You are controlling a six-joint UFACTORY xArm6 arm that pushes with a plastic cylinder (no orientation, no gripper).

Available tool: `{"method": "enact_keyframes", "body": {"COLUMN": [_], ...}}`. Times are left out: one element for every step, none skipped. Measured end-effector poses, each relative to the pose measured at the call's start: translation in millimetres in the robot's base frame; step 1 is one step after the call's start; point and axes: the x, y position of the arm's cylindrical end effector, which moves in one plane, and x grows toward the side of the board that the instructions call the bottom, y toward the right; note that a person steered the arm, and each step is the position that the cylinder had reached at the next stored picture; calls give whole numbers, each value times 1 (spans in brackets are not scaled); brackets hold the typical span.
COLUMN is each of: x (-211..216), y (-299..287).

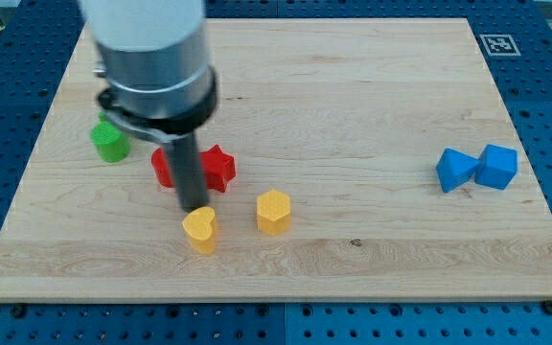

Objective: Separate the yellow blocks from red blocks

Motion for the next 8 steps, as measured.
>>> {"method": "enact_keyframes", "body": {"x": [3, 40, 48, 19, -2, 24, 53, 52], "y": [-18, -8, 35, 105, 141, 137, 137, 136]}}
